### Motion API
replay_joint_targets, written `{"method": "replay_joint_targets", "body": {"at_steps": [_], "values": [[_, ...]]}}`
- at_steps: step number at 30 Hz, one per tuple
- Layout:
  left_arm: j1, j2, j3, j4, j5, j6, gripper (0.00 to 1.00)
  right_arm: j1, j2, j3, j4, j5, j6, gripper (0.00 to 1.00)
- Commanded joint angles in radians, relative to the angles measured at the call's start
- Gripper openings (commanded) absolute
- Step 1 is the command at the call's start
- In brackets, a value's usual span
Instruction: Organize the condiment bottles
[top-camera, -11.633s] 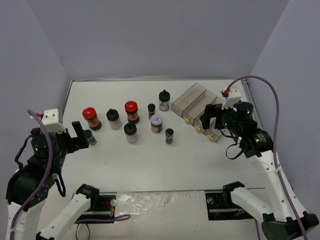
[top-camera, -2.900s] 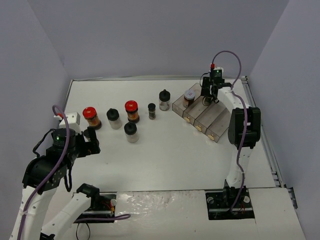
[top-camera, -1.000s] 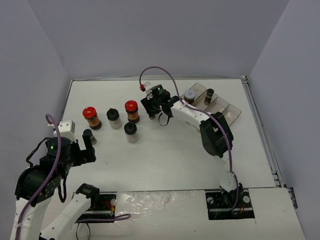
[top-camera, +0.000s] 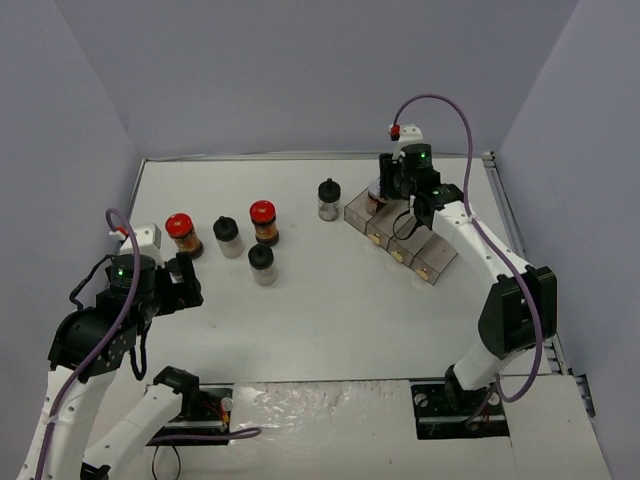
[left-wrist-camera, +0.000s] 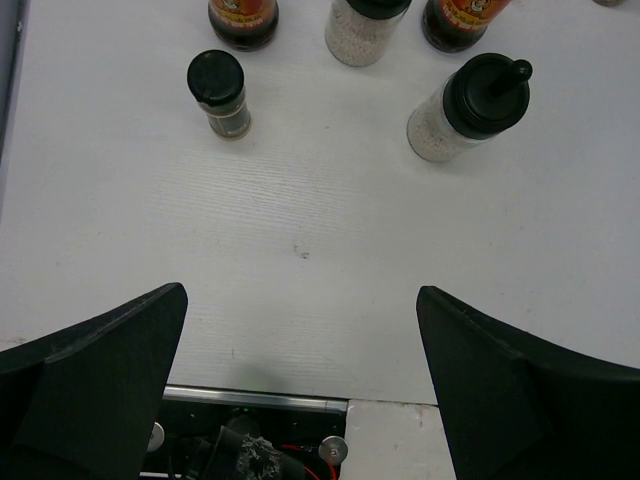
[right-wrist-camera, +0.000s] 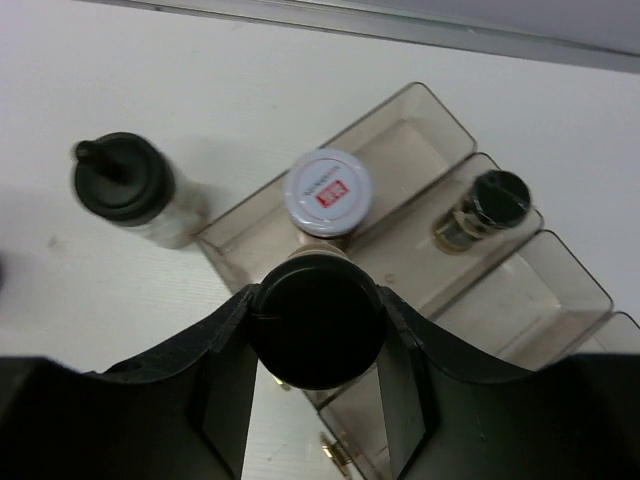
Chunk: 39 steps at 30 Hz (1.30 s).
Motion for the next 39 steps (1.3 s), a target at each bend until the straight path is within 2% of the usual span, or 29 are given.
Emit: {"method": "replay_joint_targets", "body": {"at_steps": [1,9,20,25,28,30,34,39], "values": [[-0.002,0.020,0.004,0.053,-0.007,-0.029,0.97,-0.087,0.025,0.006,0.034,0.049,0.021,0.00],[-0.001,0.006,-0.014,0.030,-0.016,-0.062,0.97,-0.153,0.157,0.069,0.041,0.041,0.031,0.00],[-0.002,0.020,-0.030,0.005,-0.021,-0.108,0.97,-0.161,0.251,-0.005,0.170,0.051,0.049,0.01],[-0.002,0.024,-0.042,0.015,-0.035,-0.117,0.97,-0.160,0.272,-0.017,0.188,0.037,0.055,0.20],[-0.002,0.032,-0.042,0.028,-0.051,-0.151,0.97,-0.161,0.262,-0.027,0.199,0.038,0.058,0.39],[-0.002,0.037,-0.044,0.035,-0.056,-0.165,0.97,-0.161,0.258,-0.031,0.202,0.039,0.058,0.43],[-0.002,0.058,-0.061,0.070,-0.074,-0.186,0.97,-0.161,0.224,-0.050,0.200,0.027,0.053,0.61],[-0.002,0.068,-0.094,0.111,-0.093,-0.195,0.97,-0.161,0.158,-0.069,0.184,0.012,0.060,0.77]]}}
